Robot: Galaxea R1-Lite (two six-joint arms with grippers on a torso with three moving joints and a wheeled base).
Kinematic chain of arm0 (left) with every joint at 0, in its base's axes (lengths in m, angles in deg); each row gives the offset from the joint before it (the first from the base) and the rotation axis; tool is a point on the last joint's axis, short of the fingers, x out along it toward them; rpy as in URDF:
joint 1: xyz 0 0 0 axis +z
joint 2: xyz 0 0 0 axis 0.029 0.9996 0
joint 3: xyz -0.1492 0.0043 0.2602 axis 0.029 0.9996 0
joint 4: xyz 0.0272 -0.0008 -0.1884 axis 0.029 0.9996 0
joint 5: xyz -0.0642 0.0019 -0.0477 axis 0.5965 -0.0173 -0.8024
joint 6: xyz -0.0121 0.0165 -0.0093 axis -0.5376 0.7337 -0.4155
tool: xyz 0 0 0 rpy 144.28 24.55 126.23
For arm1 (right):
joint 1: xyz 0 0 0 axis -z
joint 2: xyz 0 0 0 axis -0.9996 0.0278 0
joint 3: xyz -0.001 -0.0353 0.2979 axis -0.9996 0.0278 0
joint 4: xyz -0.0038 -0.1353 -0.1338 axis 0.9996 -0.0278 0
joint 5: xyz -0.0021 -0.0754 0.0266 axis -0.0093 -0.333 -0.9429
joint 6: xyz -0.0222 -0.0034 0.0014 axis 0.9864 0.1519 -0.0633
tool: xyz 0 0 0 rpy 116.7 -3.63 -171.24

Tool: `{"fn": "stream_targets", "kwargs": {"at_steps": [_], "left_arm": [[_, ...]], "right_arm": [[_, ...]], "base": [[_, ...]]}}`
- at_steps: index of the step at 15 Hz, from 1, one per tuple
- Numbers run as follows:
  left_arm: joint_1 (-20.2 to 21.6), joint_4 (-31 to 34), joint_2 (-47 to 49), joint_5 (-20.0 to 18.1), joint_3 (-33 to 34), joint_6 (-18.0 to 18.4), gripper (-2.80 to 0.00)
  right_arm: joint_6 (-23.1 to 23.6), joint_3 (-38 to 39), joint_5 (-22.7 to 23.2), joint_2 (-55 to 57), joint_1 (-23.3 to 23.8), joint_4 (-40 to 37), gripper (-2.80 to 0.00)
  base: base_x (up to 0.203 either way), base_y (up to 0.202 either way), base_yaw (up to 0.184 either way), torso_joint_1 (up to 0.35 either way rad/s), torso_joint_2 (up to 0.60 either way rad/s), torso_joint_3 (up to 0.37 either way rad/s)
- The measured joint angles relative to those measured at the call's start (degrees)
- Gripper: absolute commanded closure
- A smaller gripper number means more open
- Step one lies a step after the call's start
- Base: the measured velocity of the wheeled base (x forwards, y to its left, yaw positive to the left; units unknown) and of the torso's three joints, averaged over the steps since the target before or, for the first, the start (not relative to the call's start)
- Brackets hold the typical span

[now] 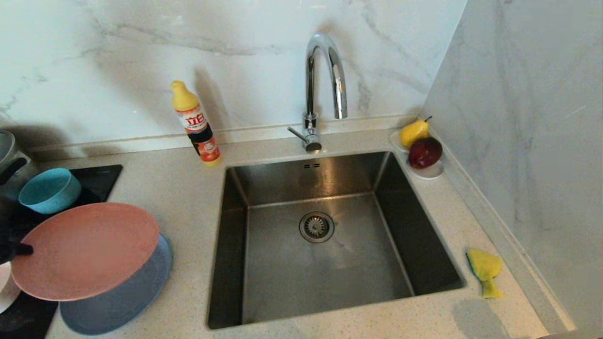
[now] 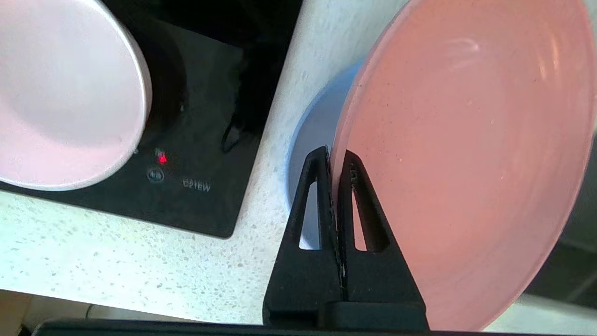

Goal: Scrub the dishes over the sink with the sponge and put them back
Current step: Place the plate on the plate

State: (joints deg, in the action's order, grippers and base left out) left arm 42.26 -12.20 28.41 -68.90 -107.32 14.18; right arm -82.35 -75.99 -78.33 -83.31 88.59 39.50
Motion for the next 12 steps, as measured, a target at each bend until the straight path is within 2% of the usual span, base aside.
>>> {"fn": "stream_targets", "kwargs": {"at_steps": [3,5,9,12], "left_arm": [[0.9,-9.1,-1.2,-0.4,8.9,1.6,0.0],[1.6,-14.0,-0.3,-0.4,11.8,1.9,0.0],[2.5,-17.5,1.0,-1.5,15.6,2.3,0.0],[2.6,-23.8,1.9,-3.9,20.0,2.3,0.0]], "right_arm": [[0.0,0.0,0.0,0.0,0.0,0.0,0.0],[0.0,0.0,0.0,0.0,0.0,0.0,0.0],[0.0,0.0,0.0,0.0,0.0,0.0,0.0],[0.0,0.0,0.0,0.0,0.0,0.0,0.0]], "base": [[0.0,0.0,0.0,0.0,0.0,0.0],[0.0,0.0,0.0,0.0,0.0,0.0],[0.0,0.0,0.0,0.0,0.0,0.0],[0.0,0.0,0.0,0.0,0.0,0.0]]}}
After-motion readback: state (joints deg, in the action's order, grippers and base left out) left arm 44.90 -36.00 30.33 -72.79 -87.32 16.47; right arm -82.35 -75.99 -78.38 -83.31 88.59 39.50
